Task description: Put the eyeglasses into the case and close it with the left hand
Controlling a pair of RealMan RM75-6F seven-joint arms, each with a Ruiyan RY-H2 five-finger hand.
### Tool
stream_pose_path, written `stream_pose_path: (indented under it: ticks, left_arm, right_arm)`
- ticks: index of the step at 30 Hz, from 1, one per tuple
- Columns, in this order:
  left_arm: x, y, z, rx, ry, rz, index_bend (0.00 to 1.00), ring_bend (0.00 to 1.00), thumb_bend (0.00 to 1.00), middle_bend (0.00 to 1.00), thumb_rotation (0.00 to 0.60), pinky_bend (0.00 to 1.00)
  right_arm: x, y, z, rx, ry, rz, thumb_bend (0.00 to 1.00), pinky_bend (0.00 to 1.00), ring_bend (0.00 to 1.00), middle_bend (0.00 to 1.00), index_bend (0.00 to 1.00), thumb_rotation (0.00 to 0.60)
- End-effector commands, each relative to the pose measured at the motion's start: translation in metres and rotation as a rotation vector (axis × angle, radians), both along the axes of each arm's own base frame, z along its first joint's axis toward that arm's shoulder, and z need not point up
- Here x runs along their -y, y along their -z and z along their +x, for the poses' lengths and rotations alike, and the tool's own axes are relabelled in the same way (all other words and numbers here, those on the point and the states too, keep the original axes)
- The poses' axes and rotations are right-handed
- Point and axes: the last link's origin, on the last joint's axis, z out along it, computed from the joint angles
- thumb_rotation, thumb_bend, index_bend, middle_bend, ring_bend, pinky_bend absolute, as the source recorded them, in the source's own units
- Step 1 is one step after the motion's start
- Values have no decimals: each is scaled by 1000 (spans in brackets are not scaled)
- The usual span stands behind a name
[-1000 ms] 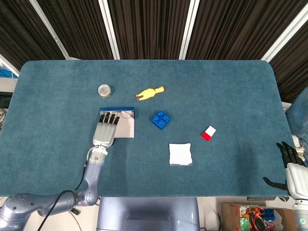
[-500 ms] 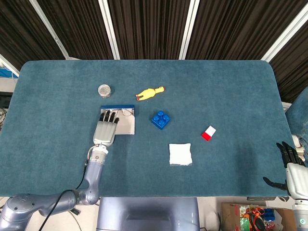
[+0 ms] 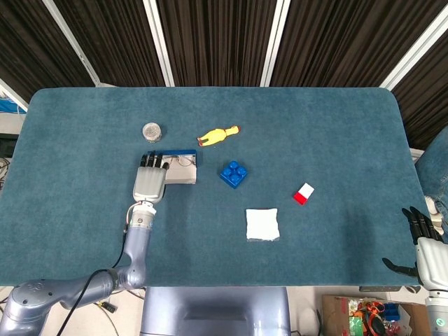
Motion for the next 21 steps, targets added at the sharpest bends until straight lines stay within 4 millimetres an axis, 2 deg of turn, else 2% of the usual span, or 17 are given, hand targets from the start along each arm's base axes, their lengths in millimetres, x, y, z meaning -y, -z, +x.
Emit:
stream_pose_path:
  ticks: [1, 14, 21]
  left_arm:
    - [-4, 1, 0, 5, -10, 2, 347, 21, 353, 101, 600, 99]
    - [-6, 5, -8, 21, -28, -4, 478, 21, 364, 115, 600, 96]
    - [-4, 5, -7, 28, -14, -3, 516, 21, 392, 124, 600, 92]
  right_arm:
    - [0, 0, 0, 2, 1, -1, 48, 187, 22, 0, 0, 600]
    - [0, 0, 0, 5, 7, -1, 49, 187, 22, 0, 0, 600]
    - [0, 0, -1, 9, 11, -2, 49, 187, 22, 0, 0, 600]
